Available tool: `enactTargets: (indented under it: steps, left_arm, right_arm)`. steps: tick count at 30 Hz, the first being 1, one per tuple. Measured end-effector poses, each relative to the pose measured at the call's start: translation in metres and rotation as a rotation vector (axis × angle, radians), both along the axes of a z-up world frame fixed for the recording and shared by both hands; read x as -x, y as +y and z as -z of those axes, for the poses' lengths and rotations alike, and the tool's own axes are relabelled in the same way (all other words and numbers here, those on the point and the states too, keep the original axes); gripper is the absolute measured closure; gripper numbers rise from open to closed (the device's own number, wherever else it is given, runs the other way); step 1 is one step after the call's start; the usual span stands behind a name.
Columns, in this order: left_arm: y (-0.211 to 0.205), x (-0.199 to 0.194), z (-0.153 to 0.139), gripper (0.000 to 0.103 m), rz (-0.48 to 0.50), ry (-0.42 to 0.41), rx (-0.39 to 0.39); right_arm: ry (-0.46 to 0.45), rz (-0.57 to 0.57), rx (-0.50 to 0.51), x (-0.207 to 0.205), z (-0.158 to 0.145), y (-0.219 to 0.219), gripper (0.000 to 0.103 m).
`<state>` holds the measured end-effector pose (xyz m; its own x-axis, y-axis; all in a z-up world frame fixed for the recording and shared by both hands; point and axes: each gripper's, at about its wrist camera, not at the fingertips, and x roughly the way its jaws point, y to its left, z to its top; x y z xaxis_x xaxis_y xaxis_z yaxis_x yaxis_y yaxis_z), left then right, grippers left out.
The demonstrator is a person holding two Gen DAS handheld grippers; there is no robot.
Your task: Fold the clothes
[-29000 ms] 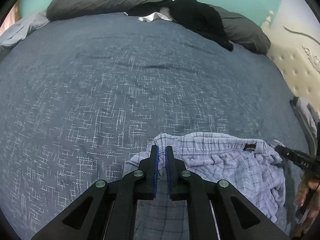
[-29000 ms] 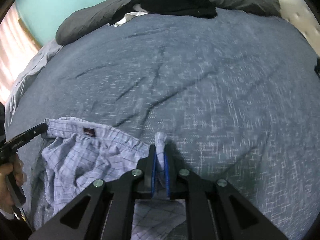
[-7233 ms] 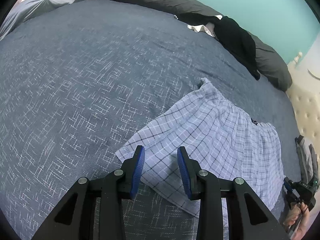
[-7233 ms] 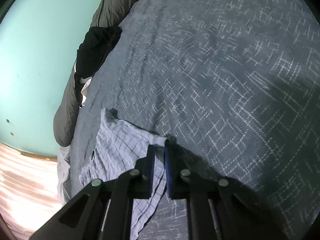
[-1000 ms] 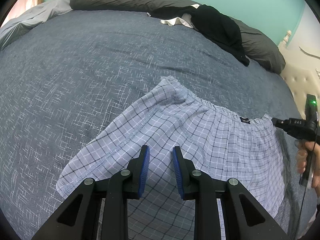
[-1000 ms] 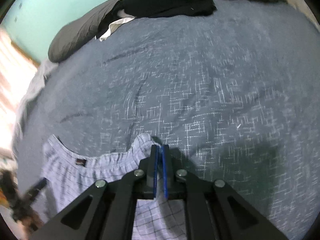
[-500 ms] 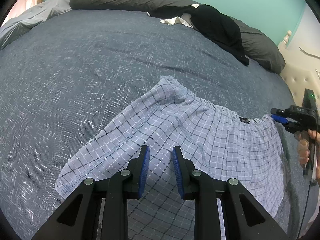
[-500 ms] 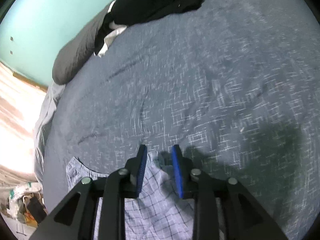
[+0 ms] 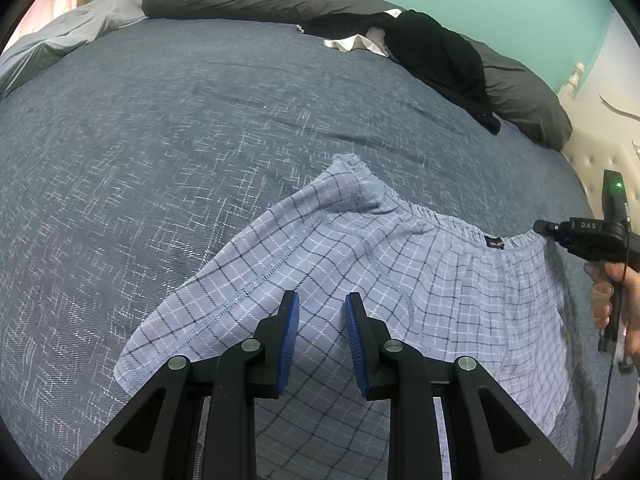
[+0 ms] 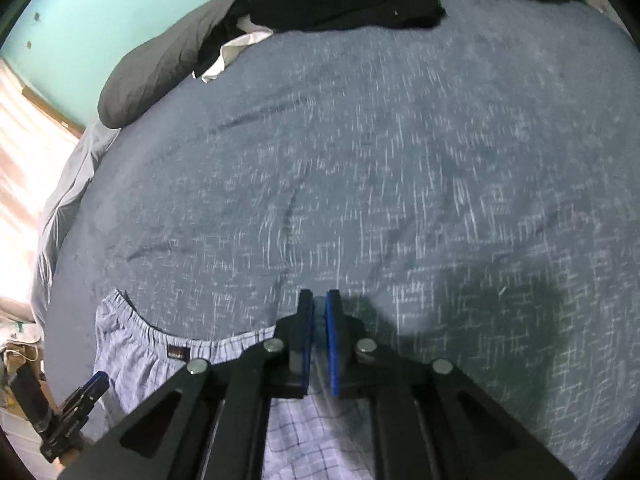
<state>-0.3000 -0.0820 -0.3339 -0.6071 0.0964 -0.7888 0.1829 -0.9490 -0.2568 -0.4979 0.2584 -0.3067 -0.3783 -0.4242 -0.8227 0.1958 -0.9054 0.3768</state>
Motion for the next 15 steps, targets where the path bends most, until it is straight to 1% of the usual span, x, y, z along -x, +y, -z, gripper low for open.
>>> enactTargets:
  steps: [3, 6, 9, 11, 13, 14, 15]
  left_arm:
    - [0.000, 0.000, 0.000, 0.077, 0.001, -0.001, 0.000]
    - [0.000, 0.000, 0.000, 0.077, 0.002, -0.002, 0.000]
    - [0.000, 0.000, 0.000, 0.077, 0.003, -0.002, 0.000]
    - [0.000, 0.000, 0.000, 0.077, 0.001, -0.001, -0.002]
    - [0.000, 0.000, 0.000, 0.077, 0.001, 0.000, -0.003]
    - [-0.001, 0.001, 0.000, 0.077, 0.001, 0.000, -0.004]
    - [0.000, 0.001, 0.000, 0.077, 0.000, 0.000, -0.004]
  right_arm:
    - [0.005, -0.022, -0.042, 0.000, 0.003, -0.007, 0.097]
    - [0.000, -0.030, -0.036, 0.003, 0.008, -0.010, 0.097]
    - [-0.013, 0.007, 0.002, 0.009, 0.011, 0.003, 0.094]
    - [0.012, 0.050, 0.035, 0.006, 0.005, 0.019, 0.092]
    - [0.044, 0.106, 0.097, 0.002, -0.005, 0.042, 0.085]
    - [0.056, 0.122, 0.129, -0.001, -0.010, 0.054, 0.079]
    - [0.066, 0.134, 0.140, -0.006, -0.014, 0.063, 0.079]
